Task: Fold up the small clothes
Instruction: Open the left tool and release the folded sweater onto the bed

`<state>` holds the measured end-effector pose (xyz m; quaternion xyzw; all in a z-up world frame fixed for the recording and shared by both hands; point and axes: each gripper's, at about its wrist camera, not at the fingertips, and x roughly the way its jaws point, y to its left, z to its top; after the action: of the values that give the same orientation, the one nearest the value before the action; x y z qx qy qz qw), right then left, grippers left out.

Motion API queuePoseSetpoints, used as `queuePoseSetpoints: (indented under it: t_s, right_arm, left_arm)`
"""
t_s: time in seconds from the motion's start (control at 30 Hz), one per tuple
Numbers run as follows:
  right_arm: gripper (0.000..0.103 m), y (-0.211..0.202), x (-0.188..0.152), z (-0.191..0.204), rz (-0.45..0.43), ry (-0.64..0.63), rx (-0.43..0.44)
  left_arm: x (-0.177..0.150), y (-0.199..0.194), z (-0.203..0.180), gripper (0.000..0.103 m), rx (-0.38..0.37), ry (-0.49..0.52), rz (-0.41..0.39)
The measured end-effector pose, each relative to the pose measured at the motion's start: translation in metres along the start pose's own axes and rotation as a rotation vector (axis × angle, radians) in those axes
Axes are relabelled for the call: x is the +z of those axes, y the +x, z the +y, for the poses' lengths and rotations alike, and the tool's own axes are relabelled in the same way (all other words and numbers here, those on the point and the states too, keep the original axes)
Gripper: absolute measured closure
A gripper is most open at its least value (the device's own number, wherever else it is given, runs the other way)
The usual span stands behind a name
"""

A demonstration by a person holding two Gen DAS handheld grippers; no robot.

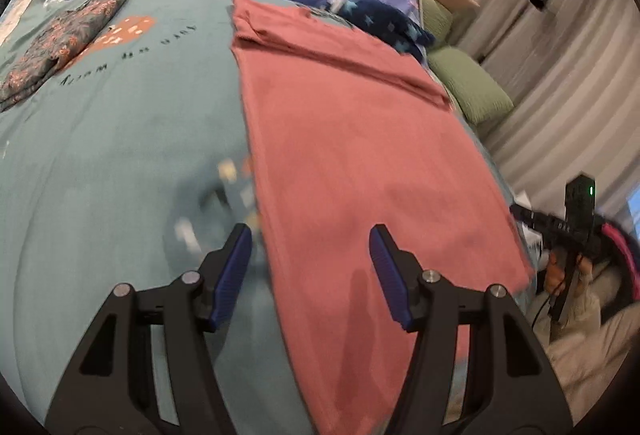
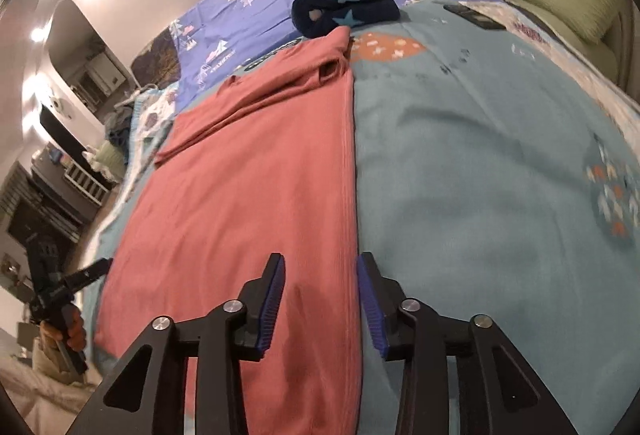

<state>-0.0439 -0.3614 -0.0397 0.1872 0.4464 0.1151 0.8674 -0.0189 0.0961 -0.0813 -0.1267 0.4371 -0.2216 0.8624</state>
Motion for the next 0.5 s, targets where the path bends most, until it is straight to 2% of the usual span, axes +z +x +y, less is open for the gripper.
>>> queuePoseSetpoints:
  t_s: [0.13,0.2,0.33,0.5]
  right_arm:
    - [0.062,-0.016,-0.023,-0.005,0.002,0.013,0.020]
    - [0.062,-0.024,-0.034,-0.006,0.000,0.016,0.023]
    - [0.062,-0.035,-0.056,-0.010,-0.001,0.027,0.037]
    - [0.061,-0.041,-0.077,-0.019,-0.015,0.080,0.109]
  left_arm:
    - [-0.031,-0.012,-0.022,0.041,0.057,0.117,0.027]
    - [-0.044,-0.019,-0.027,0.041,0.072,0.143,0.023]
    - [-0.057,-0.027,-0.023,0.041,0.058,0.093,0.000]
    - [-0.063,-0.030,-0.018,0.041,0.024,0.008,-0.009]
